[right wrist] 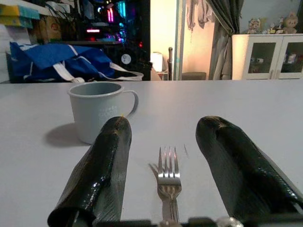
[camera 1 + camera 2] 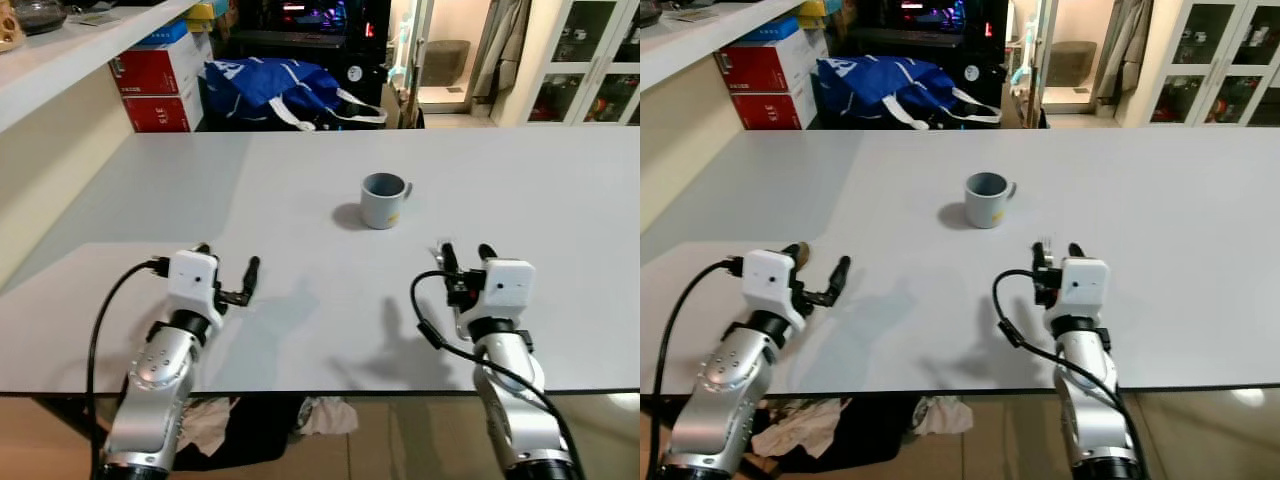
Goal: Setting the table
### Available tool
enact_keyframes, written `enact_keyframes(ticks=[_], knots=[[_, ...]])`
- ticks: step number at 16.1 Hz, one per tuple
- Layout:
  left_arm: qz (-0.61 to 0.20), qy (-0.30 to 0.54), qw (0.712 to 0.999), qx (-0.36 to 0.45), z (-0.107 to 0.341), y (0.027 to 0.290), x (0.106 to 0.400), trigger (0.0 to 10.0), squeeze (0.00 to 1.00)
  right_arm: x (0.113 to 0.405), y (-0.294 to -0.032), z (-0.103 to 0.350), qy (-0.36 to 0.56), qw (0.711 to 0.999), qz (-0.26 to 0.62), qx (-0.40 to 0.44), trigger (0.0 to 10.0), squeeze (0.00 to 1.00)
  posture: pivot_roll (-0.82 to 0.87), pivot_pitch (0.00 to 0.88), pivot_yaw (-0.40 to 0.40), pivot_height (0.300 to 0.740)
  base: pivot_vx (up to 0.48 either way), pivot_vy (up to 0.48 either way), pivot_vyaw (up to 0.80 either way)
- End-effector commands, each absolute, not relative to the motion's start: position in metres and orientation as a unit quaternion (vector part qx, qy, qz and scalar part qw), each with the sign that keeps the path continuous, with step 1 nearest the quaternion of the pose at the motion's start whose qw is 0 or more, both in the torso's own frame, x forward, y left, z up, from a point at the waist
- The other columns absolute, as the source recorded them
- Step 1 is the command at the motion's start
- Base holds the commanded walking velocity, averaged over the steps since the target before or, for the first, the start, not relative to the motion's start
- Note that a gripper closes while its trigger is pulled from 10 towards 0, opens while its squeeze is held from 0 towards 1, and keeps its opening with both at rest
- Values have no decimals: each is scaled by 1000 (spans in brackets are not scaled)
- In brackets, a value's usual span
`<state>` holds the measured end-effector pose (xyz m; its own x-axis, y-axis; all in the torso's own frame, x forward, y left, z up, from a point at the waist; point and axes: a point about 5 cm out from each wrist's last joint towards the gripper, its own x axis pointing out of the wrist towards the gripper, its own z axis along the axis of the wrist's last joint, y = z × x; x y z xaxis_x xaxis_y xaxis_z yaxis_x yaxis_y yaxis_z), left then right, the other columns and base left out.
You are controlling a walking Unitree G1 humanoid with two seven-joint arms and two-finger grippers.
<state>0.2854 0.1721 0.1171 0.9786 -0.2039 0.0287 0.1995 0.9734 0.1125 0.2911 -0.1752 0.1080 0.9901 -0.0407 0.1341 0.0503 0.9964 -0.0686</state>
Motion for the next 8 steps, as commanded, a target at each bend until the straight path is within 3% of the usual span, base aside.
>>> enact_keyframes(ticks=[1,8], knots=[[-97,-13,994,56,116,176,282,10000,0,291,-172,103,-53,998,-17,-27,10000,0,-126,0,63,740,0,480,0],[-104,-8,994,42,118,174,281,10000,0,296,-170,102,-44,999,-15,-24,10000,0,-108,0,60,740,0,480,0]])
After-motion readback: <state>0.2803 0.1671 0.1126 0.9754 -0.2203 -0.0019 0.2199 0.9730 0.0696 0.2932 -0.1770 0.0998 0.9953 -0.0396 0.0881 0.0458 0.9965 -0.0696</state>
